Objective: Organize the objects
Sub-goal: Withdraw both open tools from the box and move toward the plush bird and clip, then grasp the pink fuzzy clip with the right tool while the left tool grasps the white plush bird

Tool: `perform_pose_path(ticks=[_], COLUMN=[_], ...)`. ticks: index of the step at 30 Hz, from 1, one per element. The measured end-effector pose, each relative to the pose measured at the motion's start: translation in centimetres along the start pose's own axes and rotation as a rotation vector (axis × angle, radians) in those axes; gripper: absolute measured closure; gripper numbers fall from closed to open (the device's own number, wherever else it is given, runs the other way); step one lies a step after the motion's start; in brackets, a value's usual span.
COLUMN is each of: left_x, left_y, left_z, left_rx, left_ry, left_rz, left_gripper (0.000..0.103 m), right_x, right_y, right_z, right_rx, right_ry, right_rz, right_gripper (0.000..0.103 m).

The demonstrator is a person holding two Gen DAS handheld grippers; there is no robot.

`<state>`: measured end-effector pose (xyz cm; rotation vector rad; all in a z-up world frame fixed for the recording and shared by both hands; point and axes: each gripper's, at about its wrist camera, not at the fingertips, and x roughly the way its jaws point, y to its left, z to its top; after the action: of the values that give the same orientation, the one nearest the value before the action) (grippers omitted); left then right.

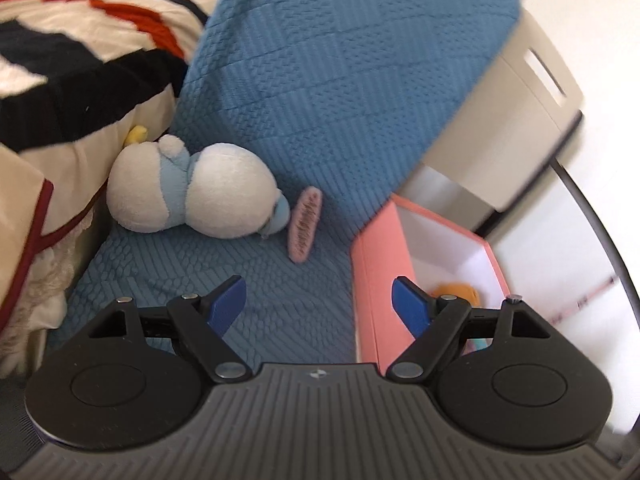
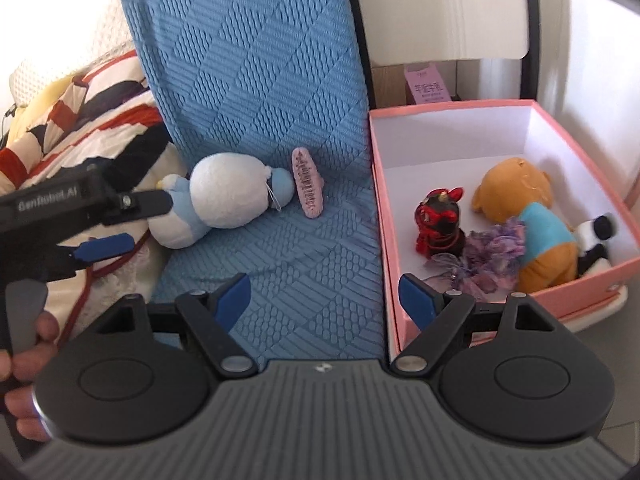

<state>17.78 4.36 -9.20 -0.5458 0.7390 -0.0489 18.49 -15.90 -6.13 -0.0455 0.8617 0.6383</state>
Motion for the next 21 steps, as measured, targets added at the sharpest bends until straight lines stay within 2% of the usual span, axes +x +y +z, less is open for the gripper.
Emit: perform_pose_path(ticks=[10,15,17,21], left_x=[6.9,10.1,11.3,13.0], left_y=[5.8,9.2,10.2,12.1], left_z=[1.3,1.9,2.2,2.8], left_rx=[-0.135,-0.254,-0.271,-0.371], left_ry=[-0.078,-0.072,-0.037,-0.024], left_rz=[0.050,0.037,0.049,0.015], left_gripper=[0.019,0.019,0.019,0.019], right_x=[7.6,11.2,12.4,14.7], right_y=[2.3,3.5,3.9,4.0], right_z=[0.4,1.1,1.4,2.0], right_rx=[-0.093,-0.119,-0.131,-0.118], right_ry=[-0.041,-0.050,-0.059,-0.038], right_rz=[0.033,0.036,0.030,0.024], right_gripper=[0.020,0.020,0.021,0.021])
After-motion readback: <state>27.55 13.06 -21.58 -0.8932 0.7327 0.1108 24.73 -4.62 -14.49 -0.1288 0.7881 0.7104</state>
